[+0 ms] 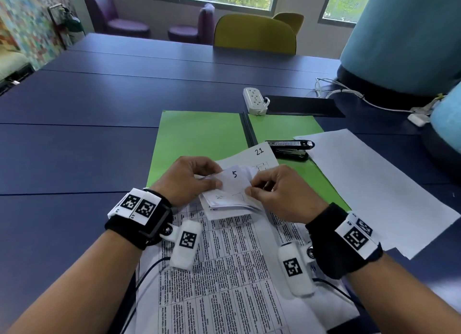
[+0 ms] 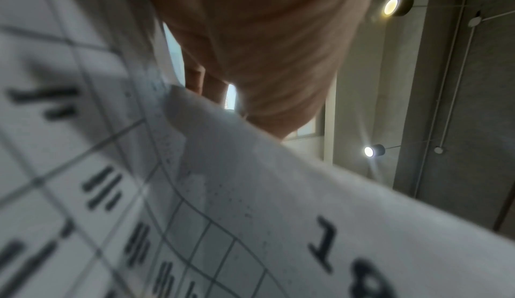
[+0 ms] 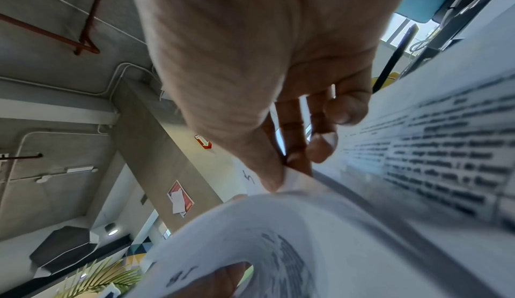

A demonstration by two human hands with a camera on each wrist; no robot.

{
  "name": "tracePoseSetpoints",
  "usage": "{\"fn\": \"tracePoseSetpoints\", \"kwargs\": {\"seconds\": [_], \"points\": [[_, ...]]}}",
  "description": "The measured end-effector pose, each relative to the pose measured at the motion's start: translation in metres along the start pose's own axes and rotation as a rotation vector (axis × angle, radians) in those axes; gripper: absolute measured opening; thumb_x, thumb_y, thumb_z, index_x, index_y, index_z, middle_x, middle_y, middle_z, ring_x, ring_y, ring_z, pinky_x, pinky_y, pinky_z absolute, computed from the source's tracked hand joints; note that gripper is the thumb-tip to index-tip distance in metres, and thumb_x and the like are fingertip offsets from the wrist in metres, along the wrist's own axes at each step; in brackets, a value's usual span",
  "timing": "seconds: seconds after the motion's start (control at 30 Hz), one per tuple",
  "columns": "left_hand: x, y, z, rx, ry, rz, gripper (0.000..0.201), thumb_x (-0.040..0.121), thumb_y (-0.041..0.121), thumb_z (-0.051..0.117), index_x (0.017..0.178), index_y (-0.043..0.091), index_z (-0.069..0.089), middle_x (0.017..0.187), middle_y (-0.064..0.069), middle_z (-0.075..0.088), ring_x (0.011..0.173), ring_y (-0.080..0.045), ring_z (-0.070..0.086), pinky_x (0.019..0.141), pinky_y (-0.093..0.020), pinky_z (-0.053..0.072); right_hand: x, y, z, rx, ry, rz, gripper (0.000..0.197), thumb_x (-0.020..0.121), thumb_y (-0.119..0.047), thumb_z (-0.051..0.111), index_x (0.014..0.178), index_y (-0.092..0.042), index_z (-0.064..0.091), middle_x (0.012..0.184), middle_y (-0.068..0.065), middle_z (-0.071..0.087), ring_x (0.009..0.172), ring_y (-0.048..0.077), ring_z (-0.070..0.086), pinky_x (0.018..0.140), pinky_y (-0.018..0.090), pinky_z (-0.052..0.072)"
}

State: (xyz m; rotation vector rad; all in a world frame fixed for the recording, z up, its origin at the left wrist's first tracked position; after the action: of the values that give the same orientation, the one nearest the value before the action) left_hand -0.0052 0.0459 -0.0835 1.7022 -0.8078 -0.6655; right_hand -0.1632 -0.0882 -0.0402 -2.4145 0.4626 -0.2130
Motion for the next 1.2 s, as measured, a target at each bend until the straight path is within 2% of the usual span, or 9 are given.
{"fn": "tracePoseSetpoints", "kwargs": {"seconds": [0.13, 0.37, 0.57, 0.67, 0.73, 0.87, 0.93, 1.07, 1.2], "points": [[0.000, 0.005, 0.000, 0.030, -0.030, 0.060, 0.037, 0.075, 0.001, 0.084, 0.079, 0.033, 0.066, 0.098, 0.003, 0.077, 0.095, -0.017, 0.072, 0.090, -0.039, 0.058, -0.001, -0.001, 0.000, 0.008, 0.019, -0.005, 0.019, 0.087, -0.025, 0.072, 0.069, -0.022, 0.069, 0.064, -0.014, 0.064, 0.058, 0.000, 0.056, 0.060, 0.017, 0.043], [0.001, 0.002, 0.003, 0.145, -0.110, 0.023, 0.010, 0.076, 0.016, 0.087, 0.078, 0.024, 0.081, 0.109, 0.015, 0.072, 0.103, -0.006, 0.068, 0.097, -0.026, 0.050, -0.007, -0.008, 0.003, -0.004, -0.030, -0.005, 0.013, 0.084, -0.025, 0.075, 0.072, -0.029, 0.074, 0.085, -0.015, 0.074, 0.080, -0.001, 0.069, 0.077, 0.029, 0.059], [-0.003, 0.004, 0.004, 0.135, -0.125, -0.078, 0.008, 0.083, 0.023, 0.080, 0.084, 0.015, 0.081, 0.096, 0.004, 0.079, 0.086, -0.021, 0.075, 0.080, -0.034, 0.059, -0.010, -0.014, -0.006, 0.038, 0.168, -0.001, 0.023, 0.090, -0.021, 0.069, 0.068, -0.020, 0.063, 0.064, -0.009, 0.064, 0.054, 0.002, 0.054, 0.054, 0.017, 0.043], [-0.005, 0.005, 0.002, 0.146, -0.077, -0.086, 0.006, 0.084, 0.018, 0.078, 0.079, 0.016, 0.081, 0.087, 0.003, 0.079, 0.073, -0.011, 0.071, 0.072, -0.026, 0.054, -0.011, -0.010, -0.016, 0.125, 0.279, 0.030, 0.021, 0.093, -0.019, 0.065, 0.073, -0.018, 0.061, 0.067, -0.002, 0.065, 0.059, 0.013, 0.061, 0.052, 0.019, 0.043], [-0.006, 0.007, 0.001, 0.137, -0.051, -0.088, 0.006, 0.084, 0.015, 0.077, 0.079, 0.013, 0.081, 0.084, -0.003, 0.079, 0.068, -0.010, 0.068, 0.069, -0.025, 0.053, -0.011, -0.006, -0.019, 0.201, 0.245, 0.043, 0.016, 0.092, -0.020, 0.067, 0.078, -0.015, 0.063, 0.069, 0.002, 0.066, 0.060, 0.023, 0.063, 0.051, 0.022, 0.046], [-0.007, 0.008, 0.003, 0.103, -0.040, -0.099, 0.007, 0.082, 0.013, 0.077, 0.077, 0.010, 0.080, 0.082, -0.009, 0.078, 0.069, -0.015, 0.067, 0.071, -0.029, 0.054, -0.016, -0.002, -0.008, 0.206, 0.080, 0.049, 0.020, 0.080, -0.035, 0.080, 0.086, -0.021, 0.066, 0.066, -0.007, 0.057, 0.051, 0.004, 0.045, 0.052, 0.020, 0.041], [-0.008, 0.008, 0.003, 0.097, -0.038, -0.104, 0.007, 0.081, 0.013, 0.077, 0.076, 0.010, 0.080, 0.081, -0.008, 0.078, 0.069, -0.016, 0.068, 0.072, -0.030, 0.054, -0.017, -0.004, -0.004, 0.142, 0.032, 0.014, 0.016, 0.083, -0.030, 0.078, 0.075, -0.022, 0.067, 0.061, -0.006, 0.057, 0.052, 0.003, 0.044, 0.053, 0.020, 0.039], [-0.008, 0.010, 0.000, 0.132, -0.026, -0.101, 0.007, 0.081, 0.014, 0.077, 0.075, 0.011, 0.080, 0.074, -0.004, 0.077, 0.065, -0.012, 0.065, 0.071, -0.029, 0.051, -0.014, -0.007, -0.008, 0.023, 0.105, -0.012, 0.020, 0.087, -0.022, 0.073, 0.068, -0.019, 0.069, 0.059, -0.010, 0.063, 0.052, 0.001, 0.048, 0.056, 0.019, 0.041], [-0.007, 0.013, -0.001, 0.176, -0.043, -0.100, 0.007, 0.081, 0.011, 0.075, 0.077, 0.008, 0.079, 0.081, -0.012, 0.077, 0.068, -0.014, 0.064, 0.074, -0.030, 0.051, -0.015, -0.011, -0.008, 0.028, 0.142, -0.032, 0.020, 0.082, -0.020, 0.078, 0.066, -0.022, 0.066, 0.061, -0.011, 0.064, 0.054, 0.001, 0.054, 0.055, 0.013, 0.042]]}}
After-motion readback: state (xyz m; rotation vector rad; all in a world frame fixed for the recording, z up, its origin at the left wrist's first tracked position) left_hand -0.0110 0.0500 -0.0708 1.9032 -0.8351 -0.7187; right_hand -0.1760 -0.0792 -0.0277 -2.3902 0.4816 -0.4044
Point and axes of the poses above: each hand's wrist, its own x-axis towards the middle knuckle, its own z-axis out of the palm, y = z × x, the point moved 5 cm from there along x, towards the middle knuckle
